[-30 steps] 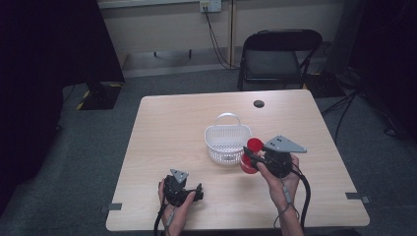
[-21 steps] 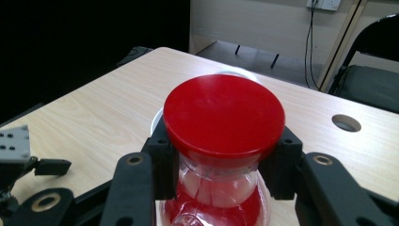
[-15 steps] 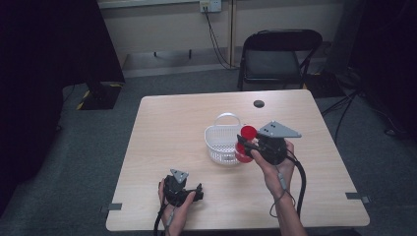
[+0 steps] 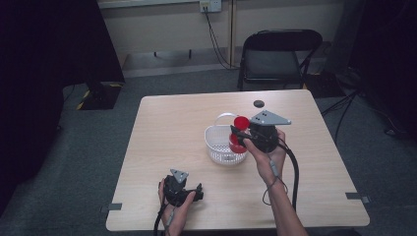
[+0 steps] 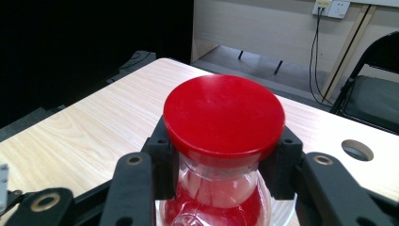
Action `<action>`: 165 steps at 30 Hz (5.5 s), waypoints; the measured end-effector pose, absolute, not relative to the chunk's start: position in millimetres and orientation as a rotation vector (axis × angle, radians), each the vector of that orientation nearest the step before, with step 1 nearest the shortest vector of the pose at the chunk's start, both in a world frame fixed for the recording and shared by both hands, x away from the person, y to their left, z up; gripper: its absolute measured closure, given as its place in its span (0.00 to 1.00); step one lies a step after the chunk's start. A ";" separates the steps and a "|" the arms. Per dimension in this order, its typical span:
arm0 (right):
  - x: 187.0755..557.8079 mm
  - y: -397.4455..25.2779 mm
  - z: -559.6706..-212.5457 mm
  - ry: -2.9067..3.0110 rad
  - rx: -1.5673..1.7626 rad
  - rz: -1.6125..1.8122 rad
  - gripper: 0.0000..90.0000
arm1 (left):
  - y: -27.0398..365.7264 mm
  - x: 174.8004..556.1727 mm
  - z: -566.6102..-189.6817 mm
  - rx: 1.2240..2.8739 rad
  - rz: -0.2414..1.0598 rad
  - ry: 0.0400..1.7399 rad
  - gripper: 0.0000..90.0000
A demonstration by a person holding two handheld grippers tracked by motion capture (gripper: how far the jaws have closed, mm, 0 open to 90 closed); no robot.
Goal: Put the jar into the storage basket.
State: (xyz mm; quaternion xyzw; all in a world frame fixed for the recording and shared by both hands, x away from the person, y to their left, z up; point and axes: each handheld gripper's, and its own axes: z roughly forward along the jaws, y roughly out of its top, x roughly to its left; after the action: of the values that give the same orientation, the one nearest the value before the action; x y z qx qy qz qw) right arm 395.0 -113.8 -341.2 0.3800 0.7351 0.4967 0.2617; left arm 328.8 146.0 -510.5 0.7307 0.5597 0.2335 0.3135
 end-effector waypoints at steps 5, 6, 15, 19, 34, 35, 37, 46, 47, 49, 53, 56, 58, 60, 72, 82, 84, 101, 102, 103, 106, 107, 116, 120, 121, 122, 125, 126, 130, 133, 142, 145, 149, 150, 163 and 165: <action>406.0 -105.8 -344.4 2.001 1.019 1.349 0.61 | 145.8 328.8 -510.5 1.924 0.615 1.477 0.02; 407.8 -104.3 -344.7 2.002 1.018 1.349 0.61 | 145.9 328.8 -510.5 1.924 0.616 1.477 0.02; 422.5 -95.6 -356.9 2.021 1.032 1.339 0.61 | 146.0 328.8 -510.5 1.926 0.616 1.476 0.02; 429.7 -91.9 -364.6 2.025 1.035 1.327 0.61 | 146.0 328.8 -510.5 1.926 0.616 1.476 0.02; 450.4 -85.3 -394.2 2.063 1.074 1.282 0.61 | 145.9 328.8 -510.6 1.925 0.617 1.476 0.02; 450.6 -85.1 -396.1 2.064 1.077 1.277 0.61 | 145.9 328.8 -510.6 1.925 0.617 1.476 0.02; 450.8 -84.8 -400.0 2.069 1.082 1.274 0.61 | 145.9 328.8 -510.6 1.925 0.617 1.476 0.02; 454.3 -84.2 -415.9 2.088 1.110 1.256 0.61 | 146.0 328.8 -510.5 1.927 0.616 1.476 0.02; 454.8 -84.1 -417.3 2.091 1.113 1.257 0.61 | 146.0 328.8 -510.5 1.927 0.616 1.476 0.02; 456.0 -83.7 -420.2 2.089 1.118 1.252 0.60 | 145.9 328.8 -510.5 1.926 0.616 1.476 0.02; 457.7 -83.4 -425.6 2.098 1.130 1.245 0.60 | 145.9 328.8 -510.5 1.926 0.616 1.476 0.02; 458.1 -83.8 -429.1 2.107 1.138 1.241 0.60 | 146.0 328.8 -510.5 1.927 0.616 1.476 0.02; 458.2 -84.0 -431.4 2.112 1.144 1.239 0.60 | 145.9 328.8 -510.5 1.925 0.616 1.477 0.02; 458.1 -83.9 -433.6 2.116 1.153 1.234 0.60 | 145.9 328.8 -510.5 1.926 0.616 1.476 0.02; 458.4 -85.7 -434.1 2.136 1.197 1.196 0.56 | 145.8 328.9 -510.5 1.925 0.616 1.477 0.02; 456.0 -85.1 -431.6 2.158 1.210 1.195 0.50 | 145.8 328.9 -510.5 1.925 0.616 1.477 0.02; 455.2 -85.2 -431.5 2.159 1.206 1.198 0.49 | 145.9 328.9 -510.5 1.926 0.616 1.477 0.02; 449.0 -88.4 -424.5 2.084 1.231 1.187 0.06 | 145.9 328.9 -510.5 1.926 0.616 1.477 0.02; 448.6 -88.7 -423.9 2.071 1.236 1.180 0.04 | 145.8 328.9 -510.5 1.924 0.616 1.477 0.02; 448.3 -89.3 -423.2 2.065 1.238 1.181 0.04 | 145.9 328.9 -510.5 1.926 0.616 1.476 0.02; 447.5 -90.9 -421.2 2.057 1.237 1.191 0.03 | 145.9 328.8 -510.5 1.926 0.616 1.477 0.02; 447.2 -91.5 -420.5 2.054 1.237 1.193 0.02 | 145.8 328.9 -510.5 1.926 0.617 1.477 0.02; 442.0 -95.8 -413.7 2.039 1.233 1.232 0.00 | 145.8 328.8 -510.6 1.925 0.617 1.477 0.02; 437.7 -97.3 -409.0 2.030 1.216 1.246 0.00 | 145.8 328.8 -510.5 1.925 0.617 1.477 0.02; 436.3 -97.7 -407.6 2.025 1.214 1.247 0.00 | 145.8 328.8 -510.5 1.925 0.617 1.477 0.02; 435.1 -98.2 -406.3 2.022 1.213 1.249 0.00 | 145.8 328.8 -510.6 1.924 0.617 1.477 0.02; 431.0 -100.0 -402.1 2.012 1.202 1.259 0.00 | 145.6 328.7 -510.6 1.922 0.618 1.479 0.02; 429.6 -100.7 -400.8 2.010 1.199 1.258 0.00 | 145.6 328.6 -510.6 1.922 0.618 1.480 0.02; 424.1 -103.5 -397.0 1.996 1.188 1.261 0.00 | 145.4 328.5 -510.6 1.921 0.620 1.482 0.02; 420.7 -106.5 -396.0 1.992 1.184 1.259 0.00 | 145.3 328.3 -510.6 1.921 0.621 1.485 0.02; 408.3 -118.5 -396.8 1.967 1.185 1.285 0.01 | 145.3 328.3 -510.6 1.920 0.621 1.485 0.02; 403.3 -122.4 -397.1 1.956 1.193 1.294 0.01 | 145.4 328.3 -510.6 1.921 0.620 1.484 0.02; 396.5 -128.2 -397.0 1.948 1.204 1.314 0.01 | 145.3 328.3 -510.6 1.920 0.621 1.484 0.02; 394.9 -129.7 -397.0 1.947 1.207 1.311 0.01 | 145.4 328.3 -510.6 1.921 0.621 1.484 0.02; 378.2 -151.0 -399.3 1.909 1.247 1.292 0.01 | 145.3 328.3 -510.6 1.920 0.621 1.485 0.02; 374.4 -154.7 -401.2 1.907 1.255 1.287 0.01 | 145.3 328.3 -510.6 1.920 0.621 1.485 0.02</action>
State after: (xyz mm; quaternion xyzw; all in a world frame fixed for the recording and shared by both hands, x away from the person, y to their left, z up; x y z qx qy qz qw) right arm 374.4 -154.7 -401.2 0.4628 0.7032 0.4746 0.2572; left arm 328.3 145.3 -510.6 0.7280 0.5629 0.2353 0.3128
